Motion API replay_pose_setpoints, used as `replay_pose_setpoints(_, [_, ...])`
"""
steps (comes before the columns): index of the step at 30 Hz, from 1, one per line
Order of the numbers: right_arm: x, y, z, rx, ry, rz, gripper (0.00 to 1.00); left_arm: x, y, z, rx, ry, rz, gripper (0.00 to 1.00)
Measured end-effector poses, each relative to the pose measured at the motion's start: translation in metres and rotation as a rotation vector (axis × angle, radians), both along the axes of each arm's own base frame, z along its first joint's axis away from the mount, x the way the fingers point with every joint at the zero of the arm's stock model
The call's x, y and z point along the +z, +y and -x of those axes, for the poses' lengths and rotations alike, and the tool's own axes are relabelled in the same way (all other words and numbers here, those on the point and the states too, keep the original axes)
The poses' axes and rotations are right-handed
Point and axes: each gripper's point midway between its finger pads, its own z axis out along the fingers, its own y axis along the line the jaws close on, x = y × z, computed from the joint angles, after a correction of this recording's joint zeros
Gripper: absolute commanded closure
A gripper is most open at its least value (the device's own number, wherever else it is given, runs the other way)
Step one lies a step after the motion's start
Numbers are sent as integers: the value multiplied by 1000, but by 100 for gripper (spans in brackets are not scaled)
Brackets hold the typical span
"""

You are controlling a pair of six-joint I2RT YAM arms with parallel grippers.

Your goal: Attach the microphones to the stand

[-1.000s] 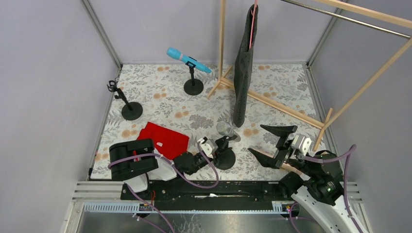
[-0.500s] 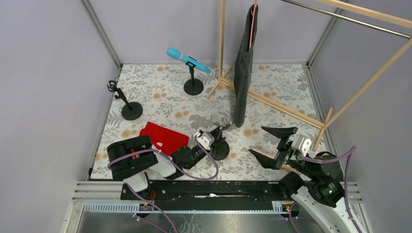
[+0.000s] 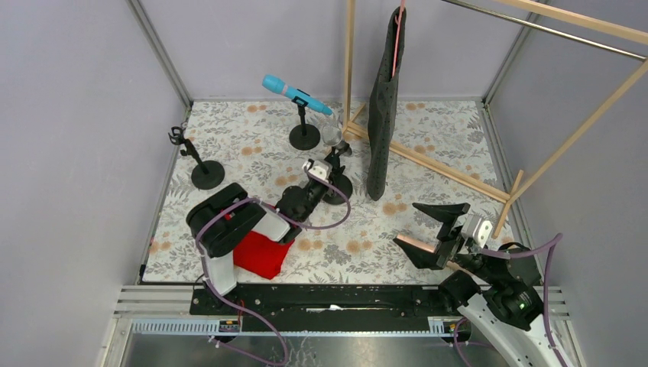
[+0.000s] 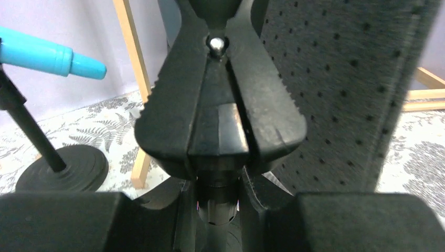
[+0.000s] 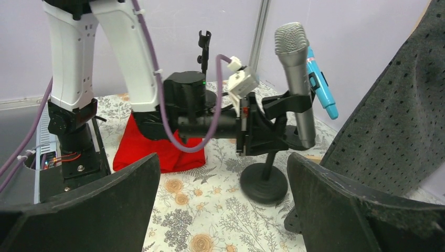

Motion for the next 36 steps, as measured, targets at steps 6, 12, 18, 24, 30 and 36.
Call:
replay_pose_setpoints(6, [-4,-1,1,-2,17,4,4,-10,-15,-49,-3,-5,13,100])
replay_pose_setpoints(12, [-9,-1,1,-3,37,14,4,-12,-24,-83,-14,-16,37,100])
replay_pose_setpoints(18, [-13,-3,-2,-19,44,14,4,-13,-30,-106,-13,-19,34,100])
replay_pose_setpoints(24, [-19,-3,-3,-25,62,26,4,-12,-34,-120,-18,-28,42,100])
replay_pose_setpoints(30, [-26,-6,-8,-60,90,36,4,-13,-34,-120,-23,-24,42,100])
replay_pose_setpoints(36, [-27,-10,-13,-94,102,31,4,-11,-23,-106,-25,0,25,100])
